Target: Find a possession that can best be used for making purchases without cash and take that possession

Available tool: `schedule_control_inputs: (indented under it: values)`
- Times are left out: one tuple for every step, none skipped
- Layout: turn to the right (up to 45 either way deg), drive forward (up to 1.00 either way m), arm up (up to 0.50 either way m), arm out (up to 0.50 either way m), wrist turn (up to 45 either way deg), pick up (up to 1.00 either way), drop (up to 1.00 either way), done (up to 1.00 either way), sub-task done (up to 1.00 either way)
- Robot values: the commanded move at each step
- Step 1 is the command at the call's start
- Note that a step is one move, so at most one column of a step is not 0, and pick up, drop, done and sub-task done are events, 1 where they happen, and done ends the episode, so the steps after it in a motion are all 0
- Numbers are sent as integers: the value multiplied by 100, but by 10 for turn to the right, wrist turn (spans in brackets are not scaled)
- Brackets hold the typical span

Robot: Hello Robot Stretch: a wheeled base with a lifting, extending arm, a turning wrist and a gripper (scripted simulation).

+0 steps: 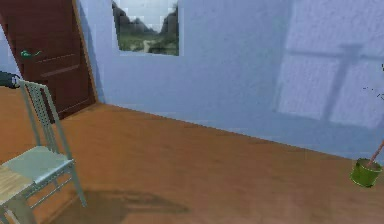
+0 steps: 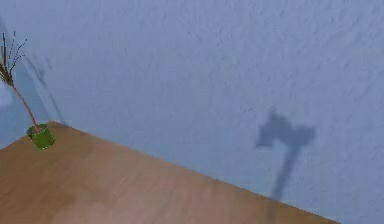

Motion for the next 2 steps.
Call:
schedule_control_inputs:
  values:
    - [-120, 0, 0, 0, 0, 0, 0, 0, 0]
    - [0, 100, 0, 0, 0, 0, 0, 0, 0]
